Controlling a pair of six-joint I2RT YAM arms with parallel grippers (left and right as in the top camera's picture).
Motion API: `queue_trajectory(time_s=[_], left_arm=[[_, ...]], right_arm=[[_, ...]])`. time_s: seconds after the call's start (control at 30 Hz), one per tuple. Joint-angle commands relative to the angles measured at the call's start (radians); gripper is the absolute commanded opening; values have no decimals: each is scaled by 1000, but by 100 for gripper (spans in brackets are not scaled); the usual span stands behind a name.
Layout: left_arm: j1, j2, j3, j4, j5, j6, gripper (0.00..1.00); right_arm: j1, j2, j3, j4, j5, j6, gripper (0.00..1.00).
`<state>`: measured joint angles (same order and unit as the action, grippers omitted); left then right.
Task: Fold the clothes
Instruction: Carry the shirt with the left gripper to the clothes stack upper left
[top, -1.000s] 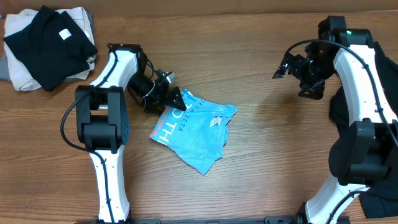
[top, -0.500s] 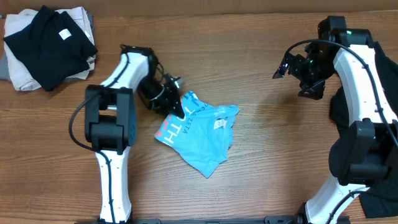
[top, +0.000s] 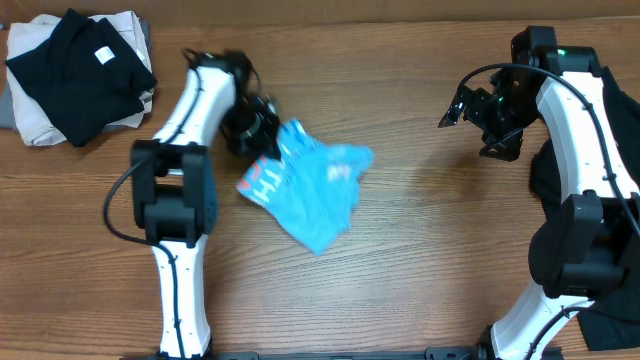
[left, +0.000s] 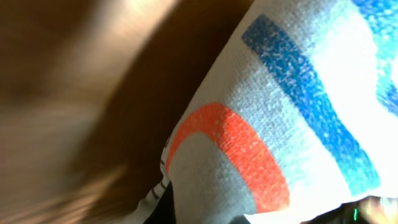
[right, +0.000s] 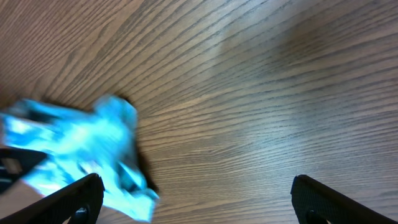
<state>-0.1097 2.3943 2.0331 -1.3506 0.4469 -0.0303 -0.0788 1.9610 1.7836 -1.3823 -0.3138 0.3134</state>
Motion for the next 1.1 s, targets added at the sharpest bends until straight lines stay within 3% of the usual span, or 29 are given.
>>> queue_trajectory(time_s=[0.0,0.13,0.27,0.63,1.07], left_arm=[[65,7,155,10,-93,-113,4],[106,7,280,45,-130,-127,4],[135,7,369,55,-266,-181,4],[183,6,563,74,-552,-175,4],[299,6,697,101,-570,-199,6]], right_arm=[[-1,-21,-3,0,0,-8,100],[-1,-21,-3,-2,0,-8,100],[-1,-21,-3,-10,0,-8,100],[-1,-21,-3,-15,0,-11,100],[-1,-21,-3,-37,0,-11,100]])
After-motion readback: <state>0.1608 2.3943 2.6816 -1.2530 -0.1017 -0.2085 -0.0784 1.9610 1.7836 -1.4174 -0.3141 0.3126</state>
